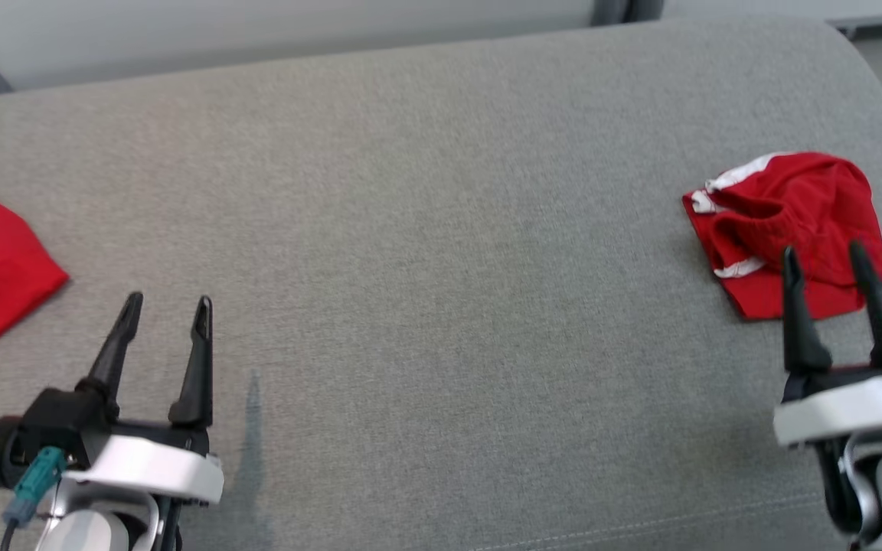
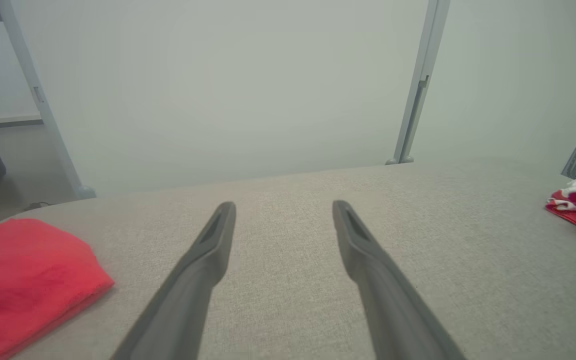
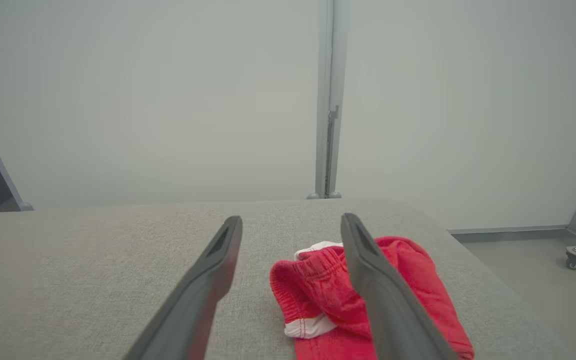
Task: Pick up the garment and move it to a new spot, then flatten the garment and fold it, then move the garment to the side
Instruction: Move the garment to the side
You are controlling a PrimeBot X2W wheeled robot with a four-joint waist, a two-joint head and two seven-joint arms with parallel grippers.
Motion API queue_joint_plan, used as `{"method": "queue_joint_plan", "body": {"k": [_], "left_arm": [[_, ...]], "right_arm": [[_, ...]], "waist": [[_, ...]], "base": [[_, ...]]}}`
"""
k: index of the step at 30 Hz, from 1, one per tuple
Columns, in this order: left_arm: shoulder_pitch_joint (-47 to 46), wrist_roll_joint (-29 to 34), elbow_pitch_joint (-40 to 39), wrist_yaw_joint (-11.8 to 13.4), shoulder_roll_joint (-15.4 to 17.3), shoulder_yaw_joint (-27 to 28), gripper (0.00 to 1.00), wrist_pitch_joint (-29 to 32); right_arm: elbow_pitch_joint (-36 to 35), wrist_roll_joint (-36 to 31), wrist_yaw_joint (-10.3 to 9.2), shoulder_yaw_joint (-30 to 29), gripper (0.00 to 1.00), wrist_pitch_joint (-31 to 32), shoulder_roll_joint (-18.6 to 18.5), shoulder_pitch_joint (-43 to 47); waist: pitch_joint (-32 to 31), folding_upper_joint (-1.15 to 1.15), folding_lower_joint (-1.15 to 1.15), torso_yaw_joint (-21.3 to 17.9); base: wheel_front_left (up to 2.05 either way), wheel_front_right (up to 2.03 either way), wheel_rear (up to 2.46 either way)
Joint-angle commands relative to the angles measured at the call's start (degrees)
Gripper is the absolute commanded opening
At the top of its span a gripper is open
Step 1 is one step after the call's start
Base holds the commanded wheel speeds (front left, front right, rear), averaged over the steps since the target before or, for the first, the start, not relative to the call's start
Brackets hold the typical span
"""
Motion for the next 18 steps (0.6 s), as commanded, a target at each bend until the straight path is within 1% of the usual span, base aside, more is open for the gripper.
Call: {"method": "queue_joint_plan", "body": {"k": [1, 3, 7, 18], "left_arm": [[-0.2, -0.6, -1.6, 0.6, 0.9, 2.0, 1.00, 0.2], [1.3, -1.0, -1.6, 0.8, 0.7, 2.0, 1.00, 0.5], [4.5, -1.8, -1.7, 1.2, 0.5, 2.4, 1.00, 0.6], [11.4, -3.4, -2.8, 2.2, -0.1, 2.6, 1.00, 1.3]], "right_arm": [[-2.2, -1.1, 0.23, 0.5, 1.00, 0.1, 0.0, 1.9], [-3.6, -2.4, 0.23, 0.2, 1.00, 0.7, 1.4, 4.9], [-6.0, -4.4, 0.23, 0.0, 1.00, 1.5, 3.0, 9.9], [-12.8, -6.7, 0.23, -0.8, 1.00, 4.2, 5.4, 20.7]], "waist": [[-2.8, 0.00, 0.00, 2.0], [-4.2, 0.00, 0.00, 2.4], [-6.8, 0.00, 0.00, 2.7], [-11.8, 0.00, 0.00, 3.3]], "base": [[0.00, 0.00, 0.00], [0.00, 0.00, 0.00], [0.00, 0.00, 0.00], [0.00, 0.00, 0.00]]}}
